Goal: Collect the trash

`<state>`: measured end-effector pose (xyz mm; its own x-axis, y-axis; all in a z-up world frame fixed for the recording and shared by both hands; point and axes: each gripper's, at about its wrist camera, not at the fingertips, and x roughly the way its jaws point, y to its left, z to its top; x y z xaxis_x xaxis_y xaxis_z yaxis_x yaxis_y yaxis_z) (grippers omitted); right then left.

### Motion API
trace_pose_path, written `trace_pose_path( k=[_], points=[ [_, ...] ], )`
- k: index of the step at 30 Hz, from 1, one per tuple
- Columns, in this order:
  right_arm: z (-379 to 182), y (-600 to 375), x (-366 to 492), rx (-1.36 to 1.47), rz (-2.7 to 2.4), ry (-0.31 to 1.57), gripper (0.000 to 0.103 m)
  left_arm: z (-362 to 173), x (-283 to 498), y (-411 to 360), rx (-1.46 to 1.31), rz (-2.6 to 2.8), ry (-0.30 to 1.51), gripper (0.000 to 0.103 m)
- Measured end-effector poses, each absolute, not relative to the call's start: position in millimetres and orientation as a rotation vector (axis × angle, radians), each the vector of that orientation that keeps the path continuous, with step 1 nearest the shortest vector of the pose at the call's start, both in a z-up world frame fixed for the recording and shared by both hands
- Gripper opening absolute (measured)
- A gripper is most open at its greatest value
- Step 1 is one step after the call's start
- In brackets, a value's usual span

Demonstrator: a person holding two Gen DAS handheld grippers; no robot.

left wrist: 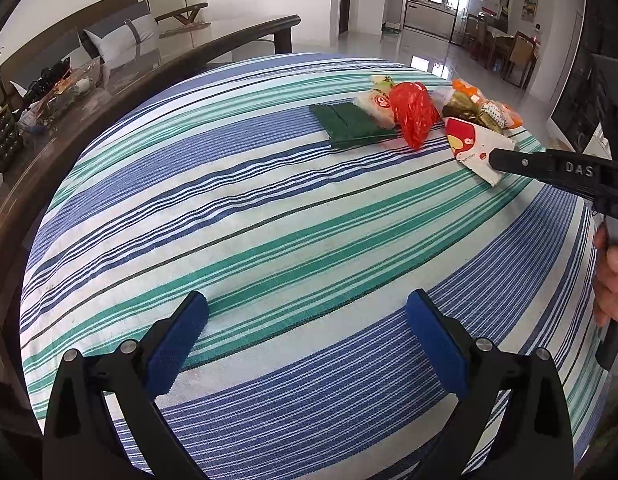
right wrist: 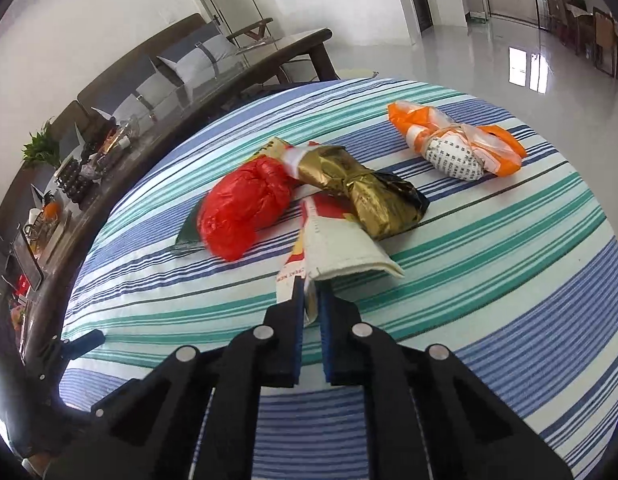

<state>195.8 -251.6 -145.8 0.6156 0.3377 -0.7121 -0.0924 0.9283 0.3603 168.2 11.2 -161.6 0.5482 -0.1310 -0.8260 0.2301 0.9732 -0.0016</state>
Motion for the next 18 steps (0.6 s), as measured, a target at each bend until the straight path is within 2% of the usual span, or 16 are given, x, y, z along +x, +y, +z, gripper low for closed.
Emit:
trace_pose_path(
  k=[8, 10, 11, 12, 18],
  points=[
    [-136.6, -224.4, 129.0, 0.233, 0.254, 0.869, 0.008, -161.7, 168.2, 11.3, 0.111, -0.215, 0.968, 0.098],
    [-139.9, -220.1, 119.7, 0.209, 0.24, 0.879, 0.036, -161.8, 168.2, 11.3, 0.111, -0.215, 0.968, 0.098],
    [-140.6, -217.5, 117.6, 0.2, 0.232, 0.873, 0.063, -161.7, 168.2, 11.3, 0.111, -0.215, 0.968, 0.098],
    [-141.6, -213.8, 115.1, 0.187, 0.22, 0.863, 0.071, -161.6, 168.3, 11.4, 0.11, -0.215, 0.968, 0.098],
    [-155.0, -210.1, 109.9, -0.007, 0.152, 0.895, 0.072, -155.6, 178.2, 13.4, 0.088, -0.311, 1.022, 0.098]
  ],
)
